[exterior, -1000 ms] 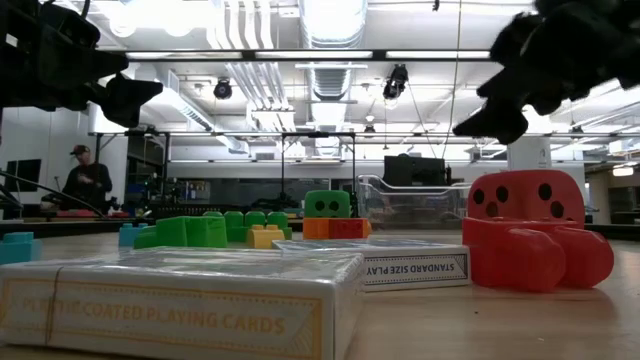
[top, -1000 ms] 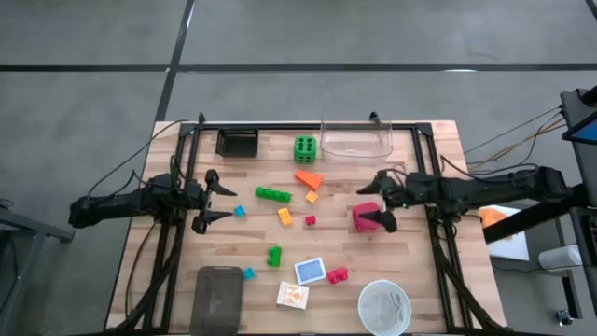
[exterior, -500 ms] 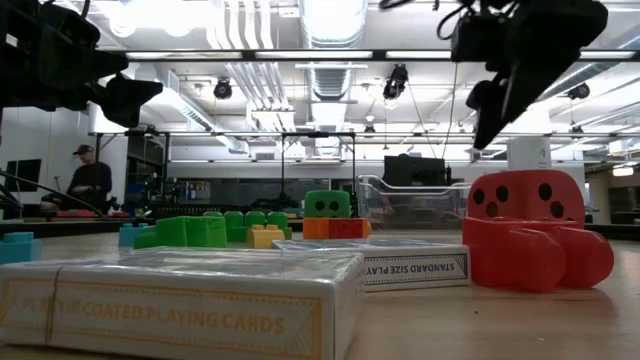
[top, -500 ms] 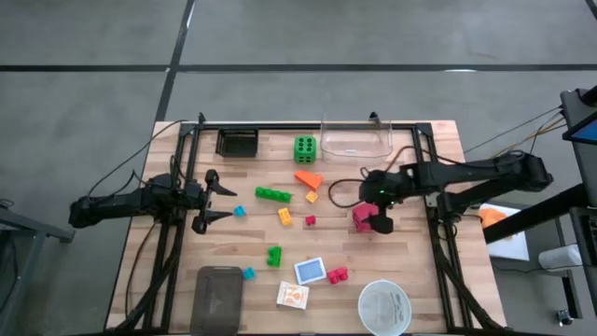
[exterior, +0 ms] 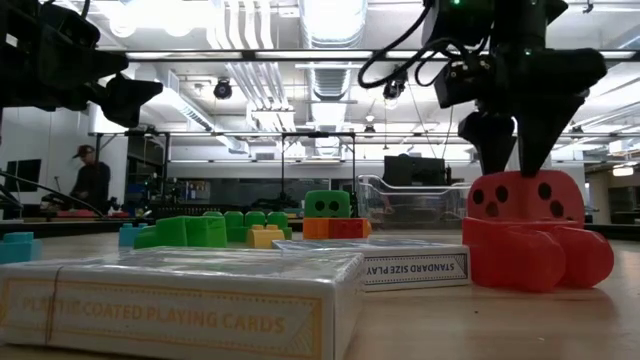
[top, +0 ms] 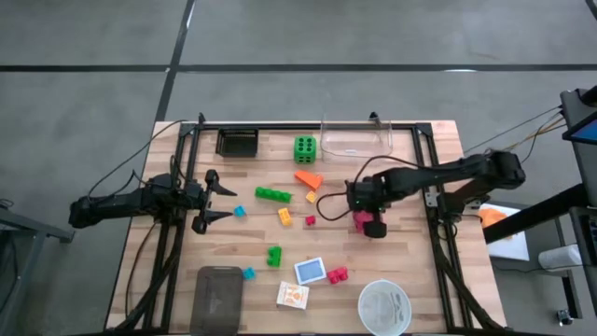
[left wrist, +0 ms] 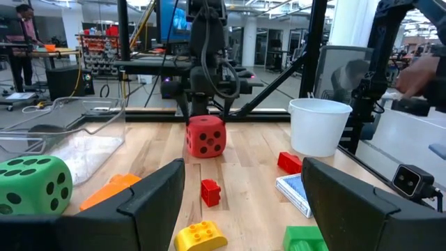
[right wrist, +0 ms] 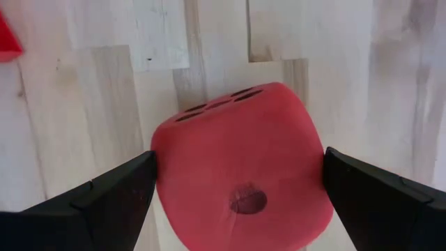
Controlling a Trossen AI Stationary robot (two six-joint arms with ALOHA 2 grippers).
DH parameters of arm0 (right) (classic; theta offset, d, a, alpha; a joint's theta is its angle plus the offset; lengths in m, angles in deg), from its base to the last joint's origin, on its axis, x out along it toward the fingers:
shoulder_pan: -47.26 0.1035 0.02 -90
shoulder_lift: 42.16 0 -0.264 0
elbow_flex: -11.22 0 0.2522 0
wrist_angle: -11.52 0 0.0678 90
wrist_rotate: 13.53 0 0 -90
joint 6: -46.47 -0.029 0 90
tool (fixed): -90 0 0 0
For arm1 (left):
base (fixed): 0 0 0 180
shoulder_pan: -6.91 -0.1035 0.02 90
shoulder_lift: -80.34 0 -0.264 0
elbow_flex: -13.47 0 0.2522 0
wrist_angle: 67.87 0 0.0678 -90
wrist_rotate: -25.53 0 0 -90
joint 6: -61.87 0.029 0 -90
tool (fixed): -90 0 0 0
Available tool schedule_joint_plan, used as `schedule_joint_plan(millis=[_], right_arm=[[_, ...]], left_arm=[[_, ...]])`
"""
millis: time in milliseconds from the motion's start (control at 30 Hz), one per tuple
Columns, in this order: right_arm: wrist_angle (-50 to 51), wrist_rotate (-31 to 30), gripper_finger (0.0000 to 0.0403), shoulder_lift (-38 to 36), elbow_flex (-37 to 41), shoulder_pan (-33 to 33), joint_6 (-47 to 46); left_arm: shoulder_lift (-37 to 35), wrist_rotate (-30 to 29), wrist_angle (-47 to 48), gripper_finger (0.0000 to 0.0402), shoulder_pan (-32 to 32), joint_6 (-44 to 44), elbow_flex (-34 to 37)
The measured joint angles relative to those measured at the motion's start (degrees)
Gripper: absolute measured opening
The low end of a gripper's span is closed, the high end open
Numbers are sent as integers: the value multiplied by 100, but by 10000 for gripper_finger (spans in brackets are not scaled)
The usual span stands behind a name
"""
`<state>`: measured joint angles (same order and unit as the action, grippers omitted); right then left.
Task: Pick & Place Toys
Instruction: Put the red die into the gray bin
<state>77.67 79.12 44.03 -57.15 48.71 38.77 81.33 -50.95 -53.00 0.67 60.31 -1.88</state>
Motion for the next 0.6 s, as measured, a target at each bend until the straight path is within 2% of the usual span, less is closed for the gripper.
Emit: schedule_joint_plan(millis=[267,600], right_arm=[[-138,-17,390,389,-17,175,-105],[-305,-31,388,457,-11,284,-249]], left_arm=[[-2,0,0,290,1,0,0],[0,0,0,290,0,0,0]])
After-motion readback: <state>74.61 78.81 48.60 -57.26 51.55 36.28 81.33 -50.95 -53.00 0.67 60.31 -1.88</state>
